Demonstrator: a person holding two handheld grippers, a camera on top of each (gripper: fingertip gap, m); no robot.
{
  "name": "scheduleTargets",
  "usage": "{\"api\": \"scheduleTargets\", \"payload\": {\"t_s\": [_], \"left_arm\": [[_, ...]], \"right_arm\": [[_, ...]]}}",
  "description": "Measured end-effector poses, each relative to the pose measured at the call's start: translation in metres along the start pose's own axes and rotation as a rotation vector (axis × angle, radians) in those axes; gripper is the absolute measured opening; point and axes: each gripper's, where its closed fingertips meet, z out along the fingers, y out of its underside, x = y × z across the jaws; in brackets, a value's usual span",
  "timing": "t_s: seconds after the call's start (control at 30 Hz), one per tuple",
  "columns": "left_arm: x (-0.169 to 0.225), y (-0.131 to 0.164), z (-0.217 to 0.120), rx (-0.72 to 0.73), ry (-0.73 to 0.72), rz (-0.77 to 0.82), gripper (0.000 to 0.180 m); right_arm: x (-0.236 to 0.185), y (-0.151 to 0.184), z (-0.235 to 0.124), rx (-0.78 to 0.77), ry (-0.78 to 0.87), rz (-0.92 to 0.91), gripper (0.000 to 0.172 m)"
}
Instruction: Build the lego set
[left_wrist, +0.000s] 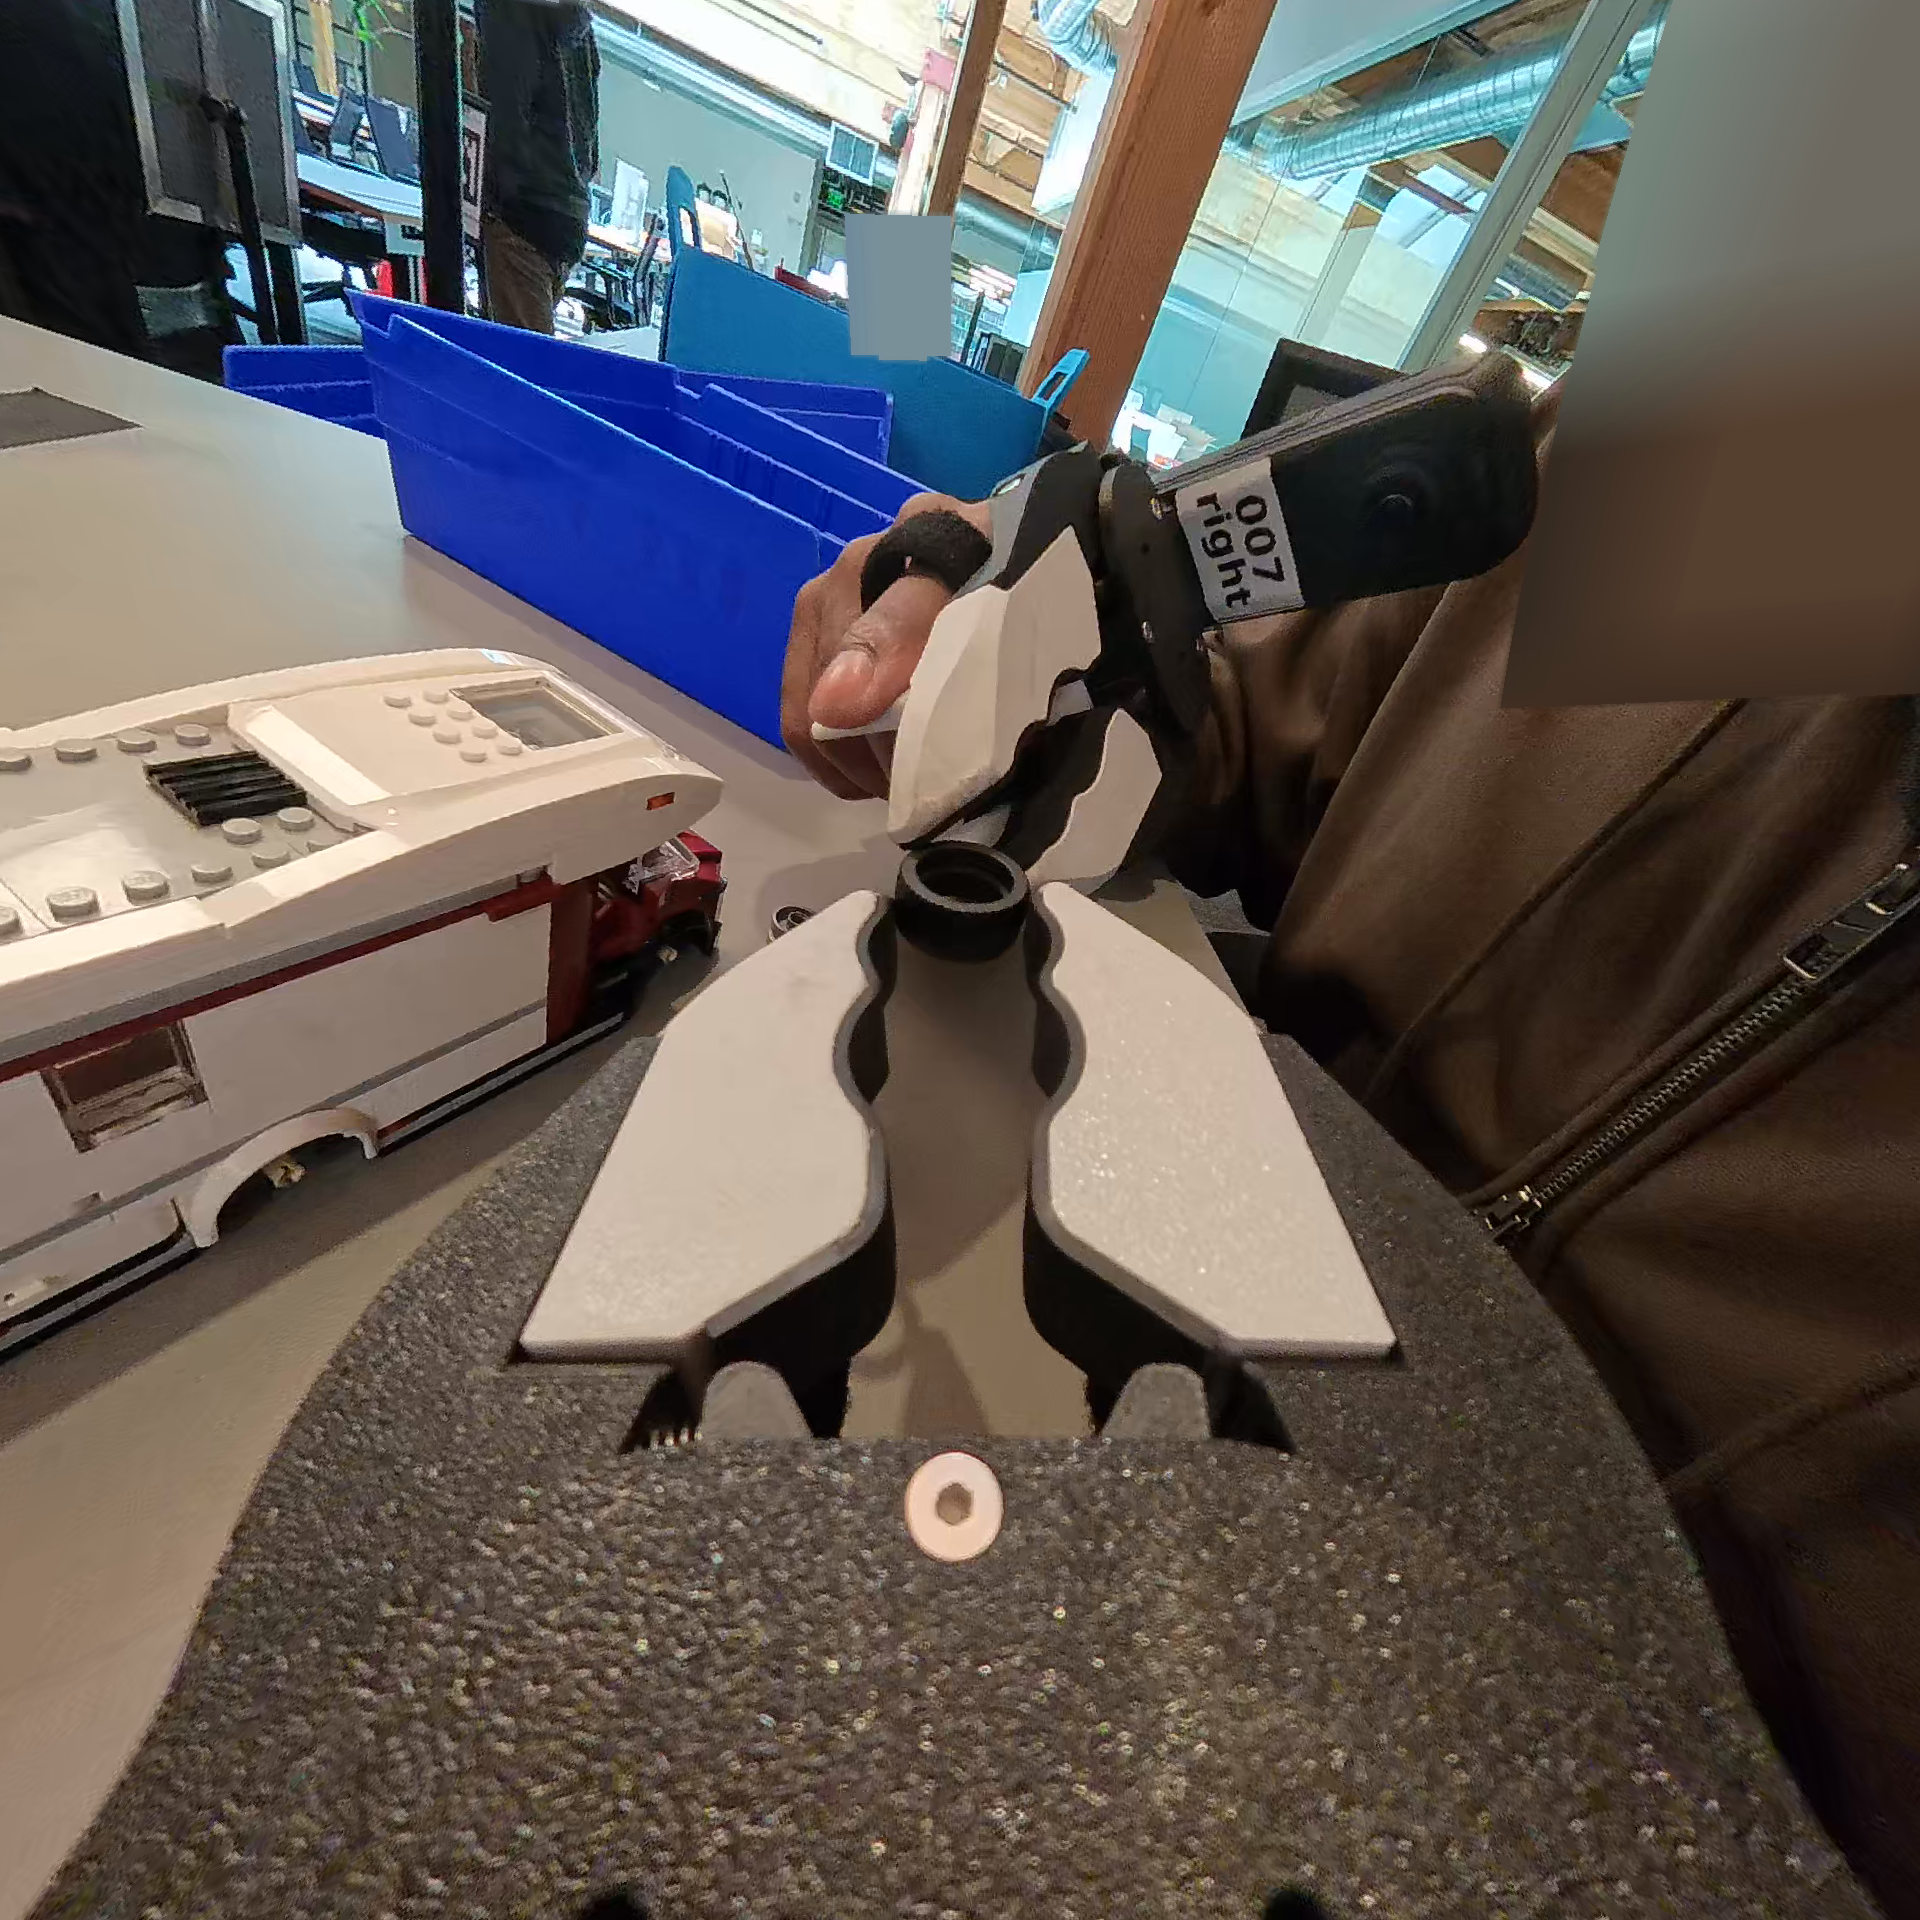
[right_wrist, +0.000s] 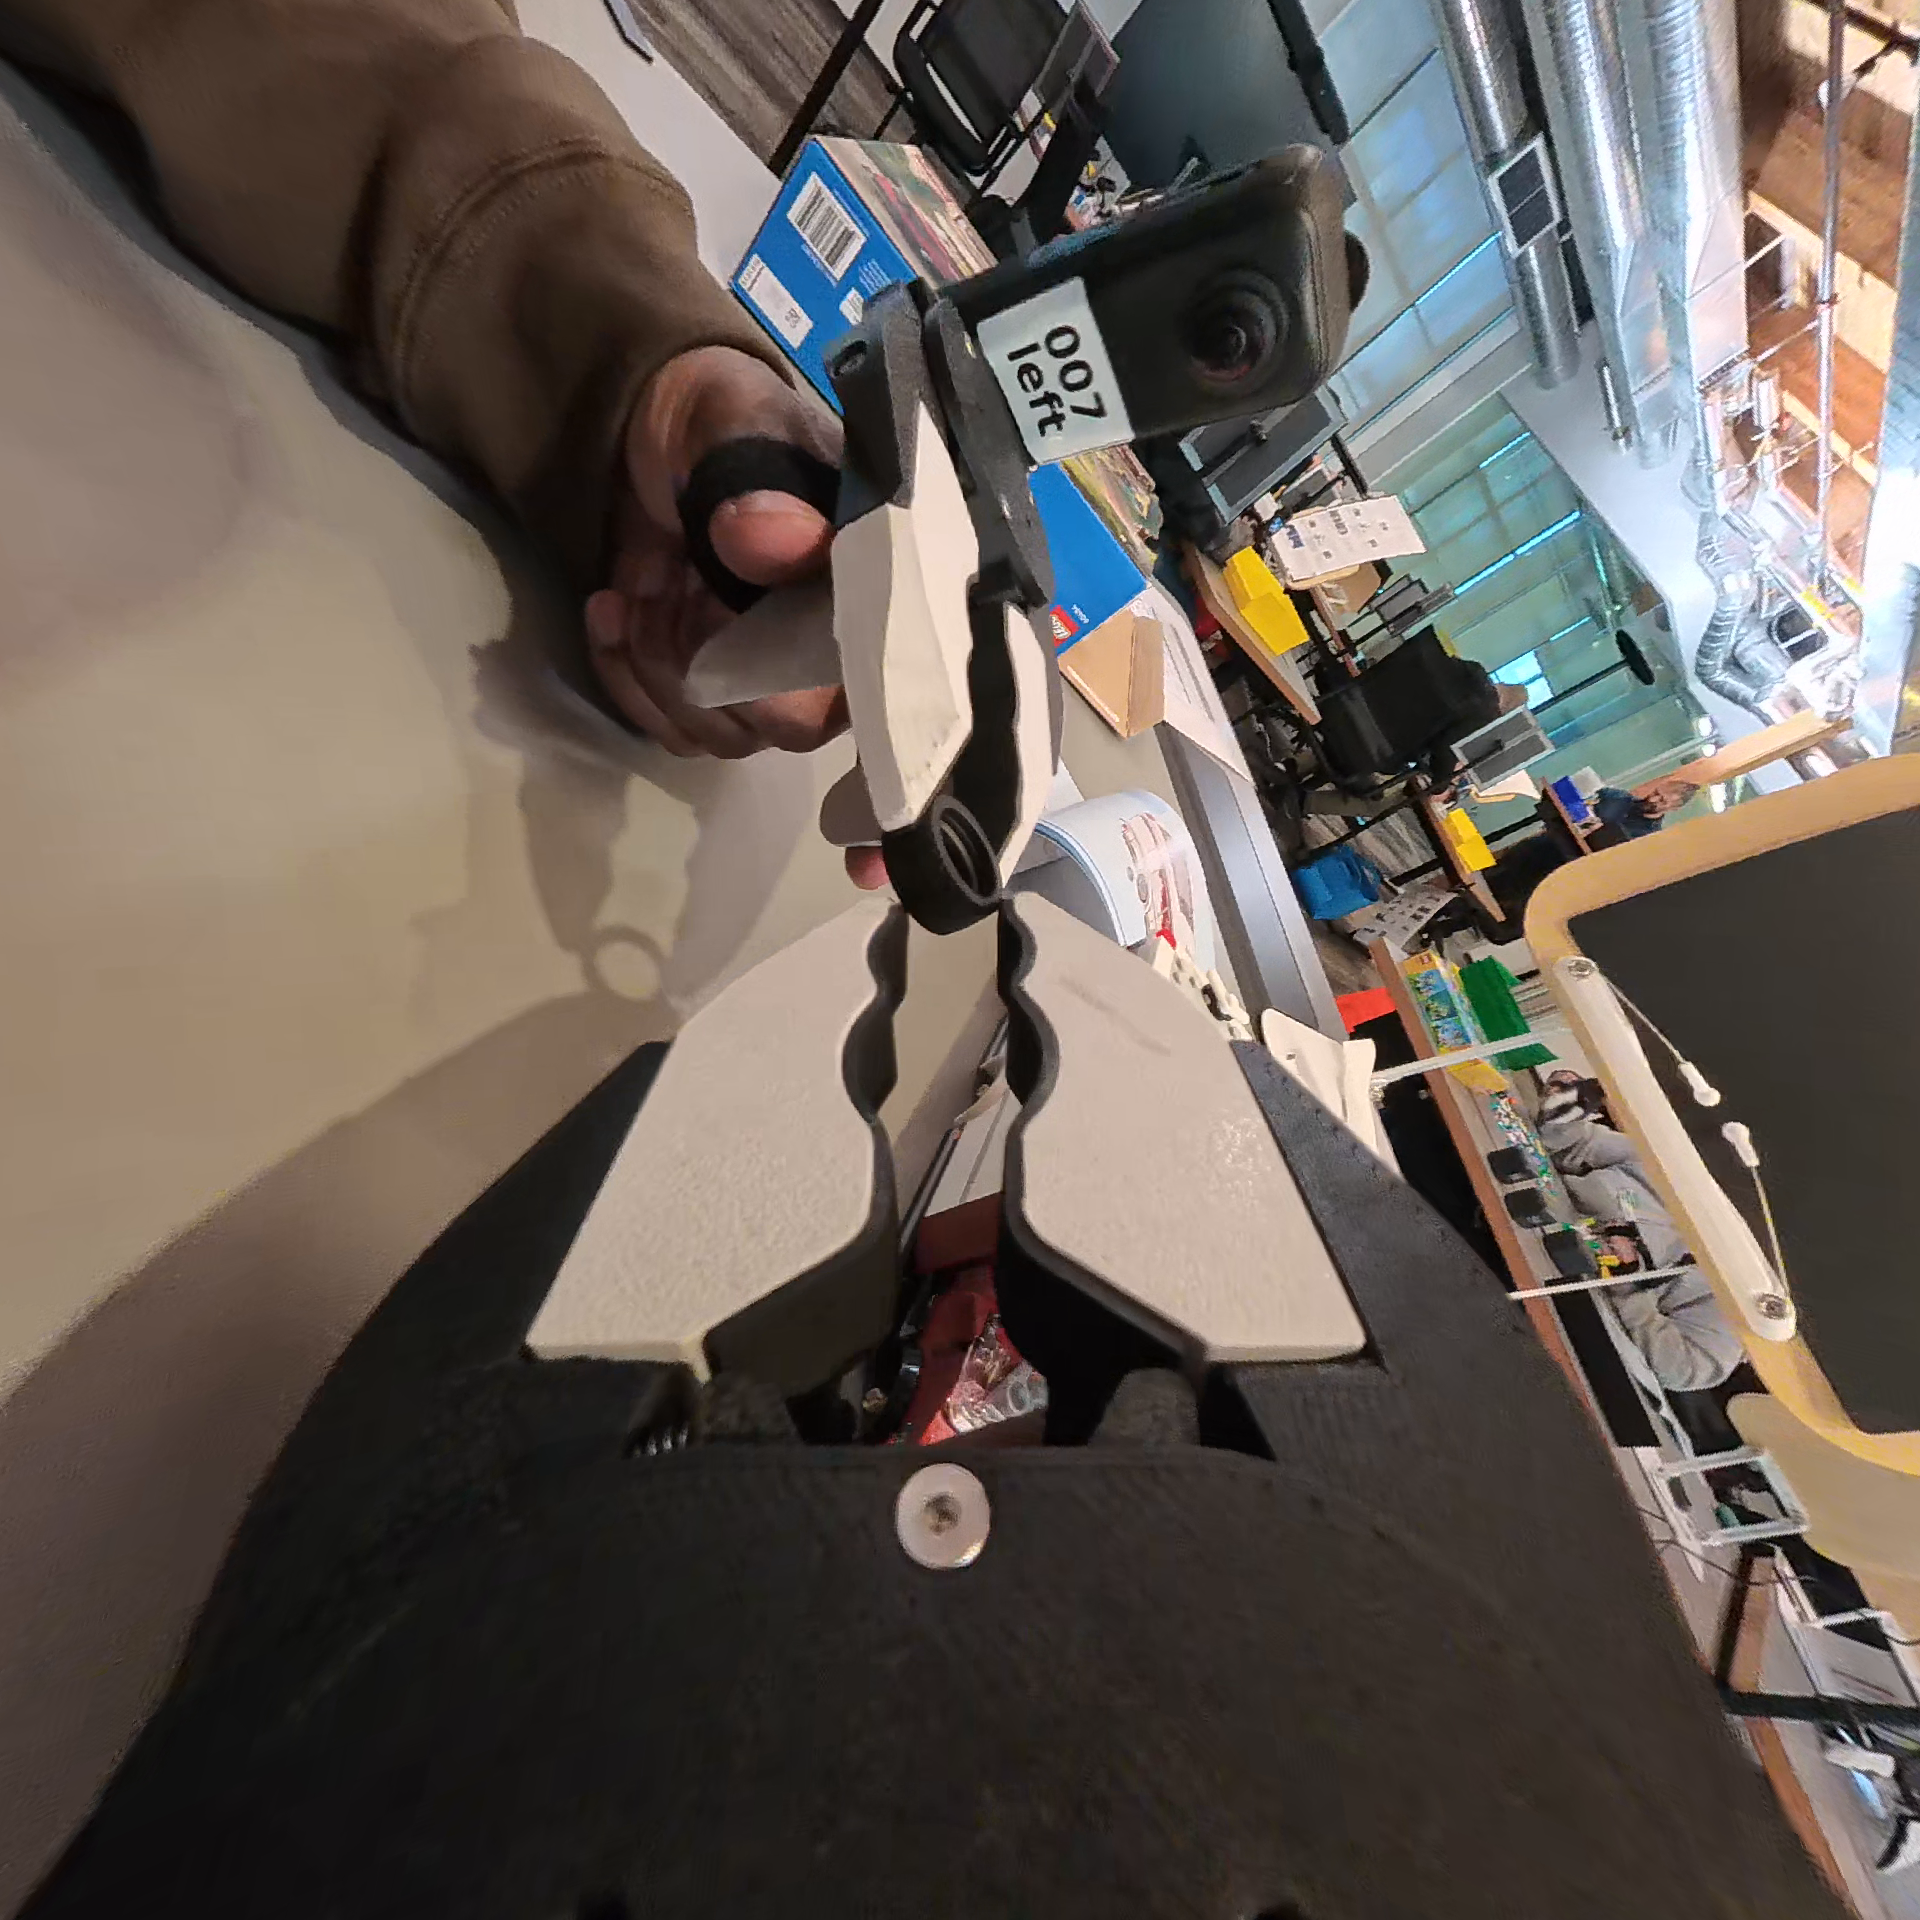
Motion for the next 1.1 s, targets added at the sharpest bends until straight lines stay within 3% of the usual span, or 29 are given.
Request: {"api": "scheduleTargets", "payload": {"t_s": [0.67, 1.1], "left_arm": [[0.0021, -0.0007, 0.0009, -0.001, -0.025, 0.073, 0.025], [0.0018, 0.0004, 0.0016, -0.022, -0.051, 0.119, 0.025]], "right_arm": [[0.0014, -0.004, 0.0026, 0.021, 0.061, -0.029, 0.012], [-0.0003, -0.0061, 0.0033, 0.028, 0.111, -0.145, 0.013]]}}
